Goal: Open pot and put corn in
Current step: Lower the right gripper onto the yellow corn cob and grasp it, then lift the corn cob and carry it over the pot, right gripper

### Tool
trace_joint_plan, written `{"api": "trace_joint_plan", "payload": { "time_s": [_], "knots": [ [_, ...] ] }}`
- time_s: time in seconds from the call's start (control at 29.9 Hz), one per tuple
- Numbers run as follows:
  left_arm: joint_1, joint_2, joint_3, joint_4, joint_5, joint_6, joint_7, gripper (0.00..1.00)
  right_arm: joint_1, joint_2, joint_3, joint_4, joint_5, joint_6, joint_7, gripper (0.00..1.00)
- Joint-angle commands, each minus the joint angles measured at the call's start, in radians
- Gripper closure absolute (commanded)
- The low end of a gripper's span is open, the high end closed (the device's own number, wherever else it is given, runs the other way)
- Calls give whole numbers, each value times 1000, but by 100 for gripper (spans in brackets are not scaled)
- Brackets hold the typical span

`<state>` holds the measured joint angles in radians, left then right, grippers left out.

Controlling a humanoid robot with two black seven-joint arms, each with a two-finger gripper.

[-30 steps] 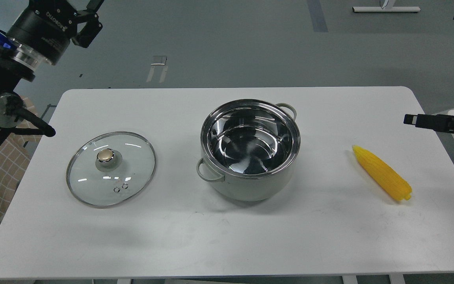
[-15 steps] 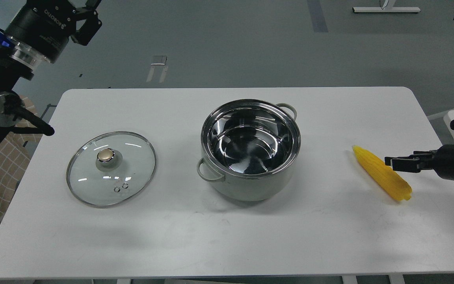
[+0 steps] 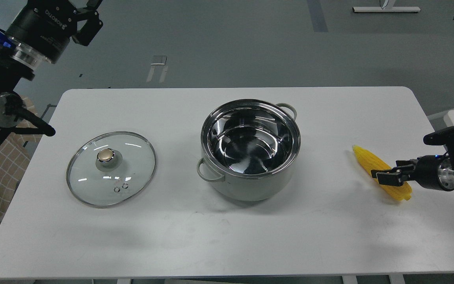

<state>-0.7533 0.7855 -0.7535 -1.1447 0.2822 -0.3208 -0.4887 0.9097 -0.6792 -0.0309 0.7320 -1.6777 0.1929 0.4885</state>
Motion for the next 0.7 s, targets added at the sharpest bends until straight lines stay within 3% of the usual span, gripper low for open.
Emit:
{"api": "trace_joint_plan", "payload": {
  "time_s": [0.0, 0.47, 0.67],
  "knots": [
    [3, -2, -4, 0, 0, 2, 0, 4, 0, 1, -4, -3, 1, -21, 0, 77],
    [5, -2, -14, -1, -3, -1, 0, 4, 14, -89, 6, 87, 18, -87, 0, 79],
    [5, -2, -15, -15, -3, 0, 0, 4, 135, -166, 13, 210, 33, -98, 0, 78]
  ]
}}
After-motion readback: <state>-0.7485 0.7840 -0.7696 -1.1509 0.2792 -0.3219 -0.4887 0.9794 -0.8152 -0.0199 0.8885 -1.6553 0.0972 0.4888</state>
